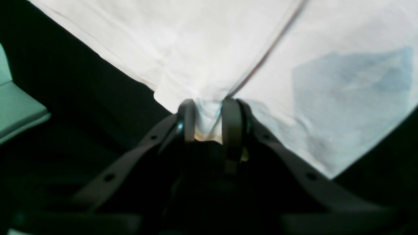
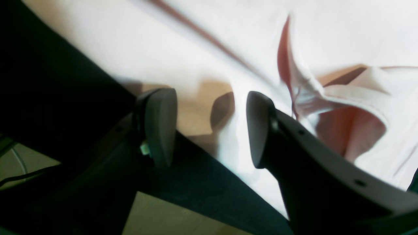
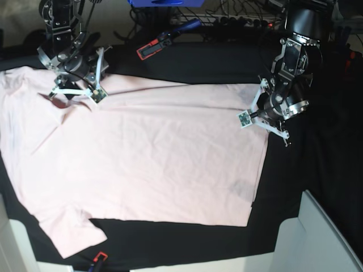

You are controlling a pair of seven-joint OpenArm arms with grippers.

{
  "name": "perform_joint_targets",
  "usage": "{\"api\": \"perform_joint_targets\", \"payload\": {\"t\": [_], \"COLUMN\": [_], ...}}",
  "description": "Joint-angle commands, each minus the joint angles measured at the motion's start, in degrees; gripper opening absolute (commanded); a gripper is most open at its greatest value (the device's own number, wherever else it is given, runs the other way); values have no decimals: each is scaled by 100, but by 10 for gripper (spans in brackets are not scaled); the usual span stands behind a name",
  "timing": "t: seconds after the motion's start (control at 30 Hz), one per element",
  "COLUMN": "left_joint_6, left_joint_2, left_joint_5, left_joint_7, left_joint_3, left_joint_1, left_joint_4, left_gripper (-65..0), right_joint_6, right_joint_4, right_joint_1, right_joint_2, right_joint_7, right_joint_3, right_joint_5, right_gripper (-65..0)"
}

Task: Fold the T-shirt properly

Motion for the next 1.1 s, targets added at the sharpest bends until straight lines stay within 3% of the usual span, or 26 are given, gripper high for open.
{"api": "perform_joint_targets", "payload": {"t": [0.0, 0.17, 0.37, 0.47, 0.83, 1.07], "left_joint_6": [45, 45, 72, 72, 81, 45], "left_joint_2": [-50, -103, -59, -59, -68, -77], "left_joint_5": [51, 51, 51, 51, 24, 42], "left_joint_7": [13, 30, 39, 39, 57, 602], "left_joint_3": [-11, 473, 508, 490, 464, 482], "left_joint_1": [-95, -68, -77, -77, -95, -288], "left_joint_4": [5, -119, -277, -277, 119, 550], "left_gripper": [-502, -531, -564, -650, -650, -650], "right_joint_6": [-31, -31, -31, -31, -31, -31], "right_joint_4": [75, 75, 75, 75, 75, 75], "right_joint_1": [36, 27, 27, 27, 27, 27], "right_joint_2": [22, 22, 22, 22, 22, 22], "right_joint_7": [78, 78, 78, 78, 78, 78], "right_joint_3": [1, 1, 1, 1, 1, 1], "right_joint_5": [-12, -12, -12, -12, -12, -12], "right_gripper": [-326, -326, -326, -326, -326, -326]}}
